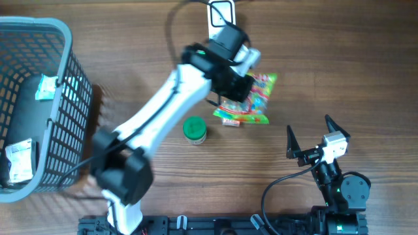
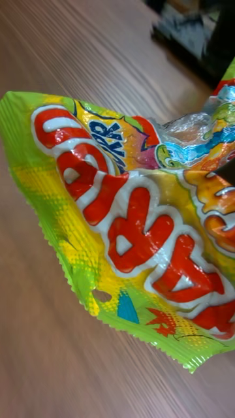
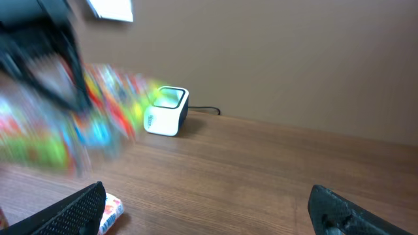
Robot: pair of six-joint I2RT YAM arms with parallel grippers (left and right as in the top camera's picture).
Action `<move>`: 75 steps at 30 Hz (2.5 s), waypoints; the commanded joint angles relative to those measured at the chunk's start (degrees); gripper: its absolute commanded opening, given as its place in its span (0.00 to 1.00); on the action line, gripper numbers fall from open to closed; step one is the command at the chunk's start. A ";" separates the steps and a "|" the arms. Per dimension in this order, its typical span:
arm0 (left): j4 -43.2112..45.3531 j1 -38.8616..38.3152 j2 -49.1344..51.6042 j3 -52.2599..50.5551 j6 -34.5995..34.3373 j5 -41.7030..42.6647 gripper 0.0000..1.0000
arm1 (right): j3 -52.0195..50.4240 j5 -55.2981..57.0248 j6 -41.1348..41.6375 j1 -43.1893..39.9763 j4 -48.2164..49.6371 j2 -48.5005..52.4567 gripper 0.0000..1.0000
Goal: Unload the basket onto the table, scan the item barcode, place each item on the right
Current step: 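Carry Haribo bag out and drop it beside red box, then reach left gripper into basket and grasp mint-green tissue pack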
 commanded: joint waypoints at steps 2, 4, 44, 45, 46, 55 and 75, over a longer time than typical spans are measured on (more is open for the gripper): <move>3.72 -4.72 7.98 0.39 9.09 0.81 0.04 | -0.07 0.48 0.85 0.24 0.09 -0.37 1.00; 4.68 -6.27 10.51 0.39 9.62 -0.94 0.04 | -0.07 0.48 0.81 0.24 0.09 -0.37 0.99; 2.14 67.60 -11.69 -7.58 -38.86 -13.94 1.00 | -0.07 0.48 0.83 0.24 0.09 -0.37 1.00; 7.56 68.32 -11.69 -13.44 -37.92 -11.76 1.00 | -0.07 0.48 0.81 0.24 0.09 -0.37 1.00; 11.45 68.94 -11.69 -17.90 -37.97 -11.30 1.00 | -0.07 0.48 0.83 0.24 0.09 -0.37 1.00; 34.45 70.16 -6.03 -34.01 -37.97 -9.55 1.00 | -0.07 0.48 0.81 0.24 0.09 -0.37 1.00; 39.43 68.52 2.58 -33.77 -32.96 -7.21 0.04 | -0.07 0.48 0.81 0.24 0.09 -0.37 1.00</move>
